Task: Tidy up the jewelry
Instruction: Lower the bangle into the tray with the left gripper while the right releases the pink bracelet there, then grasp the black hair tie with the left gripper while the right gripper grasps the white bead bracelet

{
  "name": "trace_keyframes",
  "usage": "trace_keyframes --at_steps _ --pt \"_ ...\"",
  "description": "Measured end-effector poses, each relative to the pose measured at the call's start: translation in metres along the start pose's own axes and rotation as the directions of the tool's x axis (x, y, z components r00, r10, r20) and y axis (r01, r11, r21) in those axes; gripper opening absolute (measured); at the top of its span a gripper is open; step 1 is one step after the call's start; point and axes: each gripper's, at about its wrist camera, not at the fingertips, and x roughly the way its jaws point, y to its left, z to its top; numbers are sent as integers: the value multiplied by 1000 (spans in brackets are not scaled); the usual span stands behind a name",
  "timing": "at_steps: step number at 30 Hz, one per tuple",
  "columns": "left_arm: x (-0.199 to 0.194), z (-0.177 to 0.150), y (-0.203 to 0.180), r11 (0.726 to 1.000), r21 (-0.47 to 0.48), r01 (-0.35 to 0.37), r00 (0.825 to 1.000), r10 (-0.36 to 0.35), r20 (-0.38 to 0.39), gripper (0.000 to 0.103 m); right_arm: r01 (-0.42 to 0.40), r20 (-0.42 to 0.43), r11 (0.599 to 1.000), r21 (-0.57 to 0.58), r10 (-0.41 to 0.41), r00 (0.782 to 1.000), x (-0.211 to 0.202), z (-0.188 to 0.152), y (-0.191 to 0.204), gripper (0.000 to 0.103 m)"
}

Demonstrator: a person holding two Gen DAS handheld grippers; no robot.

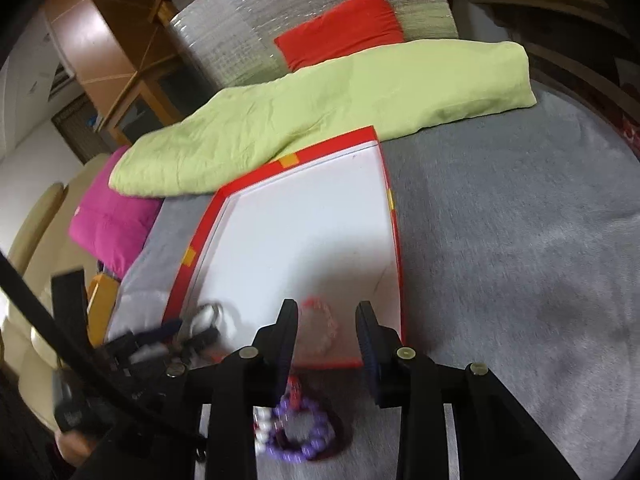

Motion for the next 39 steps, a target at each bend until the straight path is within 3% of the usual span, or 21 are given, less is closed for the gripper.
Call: trace_keyframes --at_steps 8,11,17,22,27,28,29,31,37,39 --pt "-55 -34 37 999 36 -25 998 23 62 66 -105 -109 991 -84 96 989 -13 -39 17 32" --pt "-70 -52 49 998 57 -34 997 30 69 66 -111 -140 987 -118 94 986 -10 -50 26 32" --pt "-70 -81 52 996 90 7 1000 -8 10 66 -111 -184 988 -110 90 979 3 -61 32 32" --pt "-62 -88 46 987 139 82 996 -77 -37 66 -97 -213 988 -118 70 975 15 -64 41 32" --pt "-51 -92 32 974 200 103 994 -92 -66 66 -52 -221 988 -143 19 975 27 -66 48 32" --pt "-51 -94 30 973 206 107 993 -94 -71 66 -46 -222 987 -152 11 975 29 -66 49 28" --pt "-49 -95 27 970 213 114 992 -99 -81 66 -37 -215 986 -165 1 977 29 -66 50 18" --pt "-46 -97 24 968 217 127 990 -109 -95 66 -19 -198 982 -189 -19 980 28 -67 54 12" --pt "-42 -96 18 966 225 130 990 -114 -85 41 -24 -112 972 -233 -2 994 5 -62 57 10" --pt "-42 -95 17 965 216 147 988 -131 -85 25 -41 -101 977 -211 20 995 0 -58 52 10"
